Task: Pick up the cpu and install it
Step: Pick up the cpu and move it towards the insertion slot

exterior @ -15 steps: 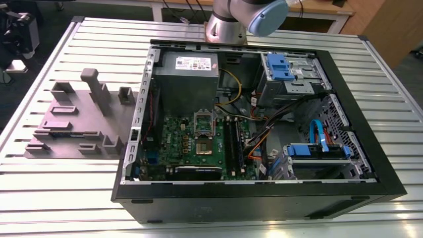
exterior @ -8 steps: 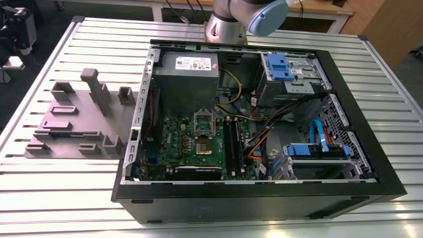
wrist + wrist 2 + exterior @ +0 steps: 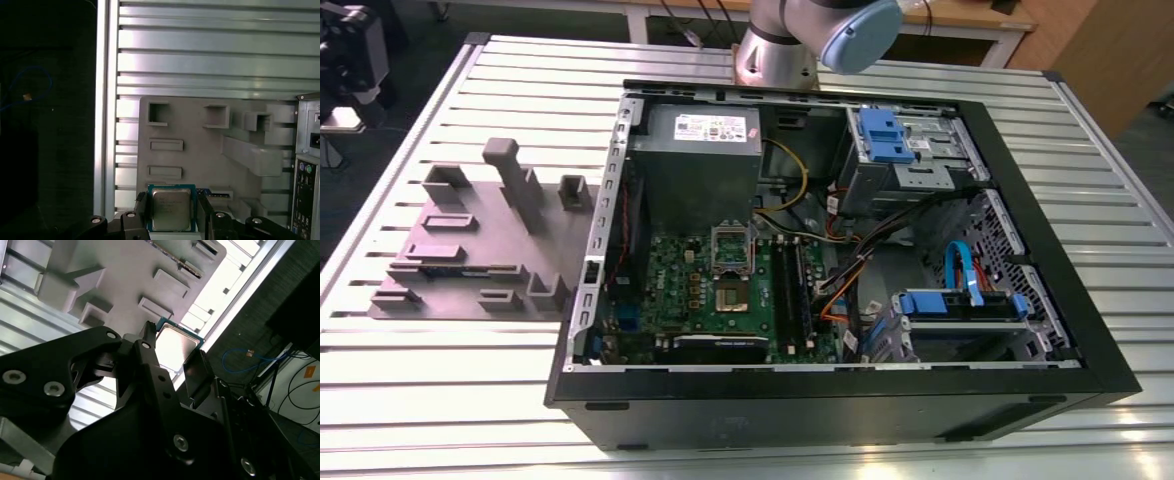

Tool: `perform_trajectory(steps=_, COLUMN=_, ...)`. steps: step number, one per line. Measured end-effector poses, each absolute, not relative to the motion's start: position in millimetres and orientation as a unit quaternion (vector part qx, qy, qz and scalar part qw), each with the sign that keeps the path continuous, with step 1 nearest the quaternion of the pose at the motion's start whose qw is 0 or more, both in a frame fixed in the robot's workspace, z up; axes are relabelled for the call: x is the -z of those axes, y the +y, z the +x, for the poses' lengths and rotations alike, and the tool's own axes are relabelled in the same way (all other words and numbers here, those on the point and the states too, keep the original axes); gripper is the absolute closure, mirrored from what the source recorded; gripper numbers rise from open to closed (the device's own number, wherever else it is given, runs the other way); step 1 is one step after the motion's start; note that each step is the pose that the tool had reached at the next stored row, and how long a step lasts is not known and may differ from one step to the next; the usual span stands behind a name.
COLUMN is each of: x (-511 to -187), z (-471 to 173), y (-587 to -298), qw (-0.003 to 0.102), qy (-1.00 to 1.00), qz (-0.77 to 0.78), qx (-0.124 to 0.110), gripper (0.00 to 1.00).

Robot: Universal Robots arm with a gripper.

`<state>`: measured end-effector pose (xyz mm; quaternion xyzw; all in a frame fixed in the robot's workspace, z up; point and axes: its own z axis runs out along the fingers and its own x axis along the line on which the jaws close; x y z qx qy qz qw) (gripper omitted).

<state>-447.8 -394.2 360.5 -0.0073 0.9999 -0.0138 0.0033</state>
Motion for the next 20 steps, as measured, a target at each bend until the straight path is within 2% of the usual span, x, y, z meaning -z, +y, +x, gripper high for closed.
perform_trajectory(steps=20, x=-385.2, z=-447.9, y=-394.2, qw=0.003, qy=1.0, qz=-0.007, qx=0.014, gripper=0.53)
